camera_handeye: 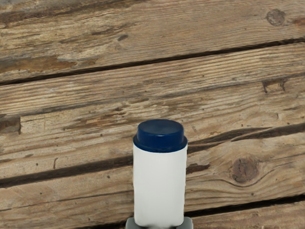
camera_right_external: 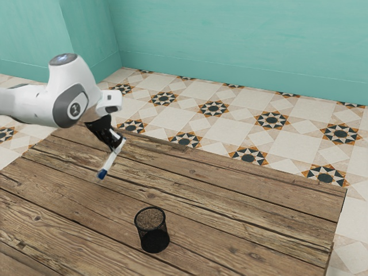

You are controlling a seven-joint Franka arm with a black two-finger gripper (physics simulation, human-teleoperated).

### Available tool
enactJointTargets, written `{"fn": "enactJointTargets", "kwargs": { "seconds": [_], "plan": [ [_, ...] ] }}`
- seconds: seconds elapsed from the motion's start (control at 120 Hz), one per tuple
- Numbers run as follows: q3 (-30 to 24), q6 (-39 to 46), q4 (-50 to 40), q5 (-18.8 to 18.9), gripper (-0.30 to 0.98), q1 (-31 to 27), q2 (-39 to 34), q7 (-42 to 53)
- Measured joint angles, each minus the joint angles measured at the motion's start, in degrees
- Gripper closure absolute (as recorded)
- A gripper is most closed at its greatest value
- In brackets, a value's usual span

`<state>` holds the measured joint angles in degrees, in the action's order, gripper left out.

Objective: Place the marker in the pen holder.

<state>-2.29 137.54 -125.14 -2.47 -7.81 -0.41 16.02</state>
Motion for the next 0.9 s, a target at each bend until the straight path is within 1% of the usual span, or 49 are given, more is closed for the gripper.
{"fn": "enactJointTargets", "kwargs": {
  "seconds": [0.067, 0.15, 0.217, 0.267, 0.358, 0.433, 0.692, 0.9],
  "plan": [
    [-3.4, -0.1, -2.3, 2.0, 0.79, 0.3, -4.6, -1.0],
    [-7.1, -0.1, -6.0, 3.9, 0.79, 3.3, -9.9, -2.9],
    [-10.5, 0.6, -6.9, 6.0, 0.79, 4.4, -11.4, -4.8],
    [-11.6, 1.2, -7.2, 7.0, 0.79, 5.5, -11.5, -6.3],
    [-12.7, 2.2, -7.7, 8.2, 0.79, 6.6, -11.2, -8.9],
    [-13.1, 3.3, -7.8, 8.7, 0.79, 7.0, -9.7, -11.0],
    [-13.3, 8.0, -9.5, 9.6, 0.79, 7.9, -6.4, -17.2],
    [-13.9, 9.8, -12.7, 10.0, 0.79, 8.5, -9.4, -21.7]
  ]
}}
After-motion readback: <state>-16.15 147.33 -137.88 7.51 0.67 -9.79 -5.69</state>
